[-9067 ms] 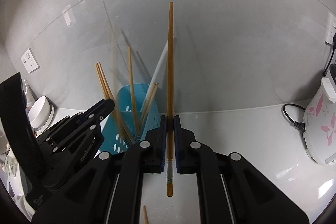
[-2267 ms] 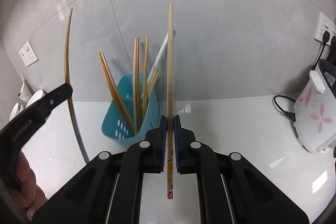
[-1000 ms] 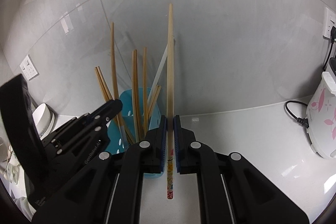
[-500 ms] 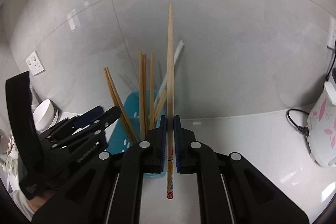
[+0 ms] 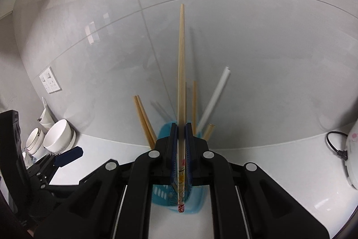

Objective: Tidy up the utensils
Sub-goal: 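Open the left tool into the holder while the right tool lowers and releases its chopstick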

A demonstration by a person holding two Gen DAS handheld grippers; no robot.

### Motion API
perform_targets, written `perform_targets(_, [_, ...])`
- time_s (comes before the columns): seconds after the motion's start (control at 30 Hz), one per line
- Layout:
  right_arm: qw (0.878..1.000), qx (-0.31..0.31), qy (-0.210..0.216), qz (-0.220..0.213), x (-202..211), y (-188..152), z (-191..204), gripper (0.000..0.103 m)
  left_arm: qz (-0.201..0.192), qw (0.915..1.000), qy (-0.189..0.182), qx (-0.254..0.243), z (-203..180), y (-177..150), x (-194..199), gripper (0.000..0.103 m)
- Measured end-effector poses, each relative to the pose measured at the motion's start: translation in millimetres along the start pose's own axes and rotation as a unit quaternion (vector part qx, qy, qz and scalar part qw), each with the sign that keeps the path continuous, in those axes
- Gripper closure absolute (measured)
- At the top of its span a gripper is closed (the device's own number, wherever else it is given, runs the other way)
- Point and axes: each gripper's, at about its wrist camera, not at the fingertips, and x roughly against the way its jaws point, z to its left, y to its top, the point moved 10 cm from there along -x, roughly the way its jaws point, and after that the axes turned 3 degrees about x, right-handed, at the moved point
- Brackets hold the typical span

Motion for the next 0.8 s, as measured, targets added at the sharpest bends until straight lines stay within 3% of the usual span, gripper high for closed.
perform_targets(0.3, [0.999,0.0,0.003,-0.034,-11,-1,8,0.097,0.009,0.9999,0.009,0.01,13,-3,-7,0.006])
perform_targets(0.8, [1.0,0.02,-0.02,-0.007,-39,-42,10,0.097,0.025,0.9994,0.02,0.016,22,-11,-24,0.006])
